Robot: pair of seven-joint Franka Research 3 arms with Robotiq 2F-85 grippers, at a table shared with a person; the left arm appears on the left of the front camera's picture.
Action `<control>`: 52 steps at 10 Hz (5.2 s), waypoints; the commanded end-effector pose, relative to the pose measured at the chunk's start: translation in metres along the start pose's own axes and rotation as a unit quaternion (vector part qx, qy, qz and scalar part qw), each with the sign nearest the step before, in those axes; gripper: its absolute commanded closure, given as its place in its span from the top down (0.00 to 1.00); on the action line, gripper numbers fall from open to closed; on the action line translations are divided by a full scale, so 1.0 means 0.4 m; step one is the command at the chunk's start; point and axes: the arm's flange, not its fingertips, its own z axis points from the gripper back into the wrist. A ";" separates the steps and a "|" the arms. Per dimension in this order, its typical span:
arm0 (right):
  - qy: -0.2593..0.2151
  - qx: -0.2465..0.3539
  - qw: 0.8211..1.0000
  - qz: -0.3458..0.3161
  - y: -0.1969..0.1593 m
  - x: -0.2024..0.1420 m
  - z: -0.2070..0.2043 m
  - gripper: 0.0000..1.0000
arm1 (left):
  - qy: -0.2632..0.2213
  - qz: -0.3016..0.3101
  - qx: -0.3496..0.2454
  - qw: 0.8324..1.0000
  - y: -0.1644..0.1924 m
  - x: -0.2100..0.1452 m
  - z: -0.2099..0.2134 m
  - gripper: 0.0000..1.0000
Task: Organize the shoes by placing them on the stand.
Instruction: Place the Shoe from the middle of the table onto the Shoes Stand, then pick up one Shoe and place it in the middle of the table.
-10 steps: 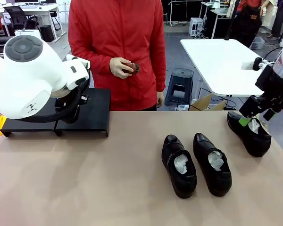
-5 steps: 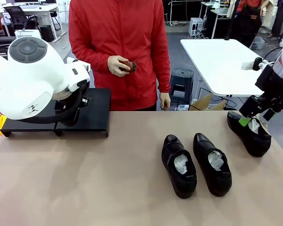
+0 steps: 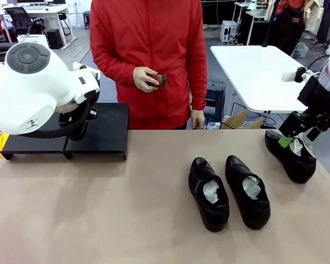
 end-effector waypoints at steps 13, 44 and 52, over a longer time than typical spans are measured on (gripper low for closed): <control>-0.001 -0.003 1.000 -0.002 -0.001 0.003 0.004 1.00 | 0.039 0.006 0.015 0.999 -0.028 0.020 -0.132 0.00; -0.001 -0.003 1.000 -0.002 -0.001 0.003 0.004 1.00 | 0.135 0.070 -0.110 0.982 -0.164 -0.132 0.314 0.74; 0.046 -0.053 0.997 -0.025 -0.126 0.132 -0.053 1.00 | 0.116 0.053 -0.090 0.988 -0.236 -0.119 0.306 0.74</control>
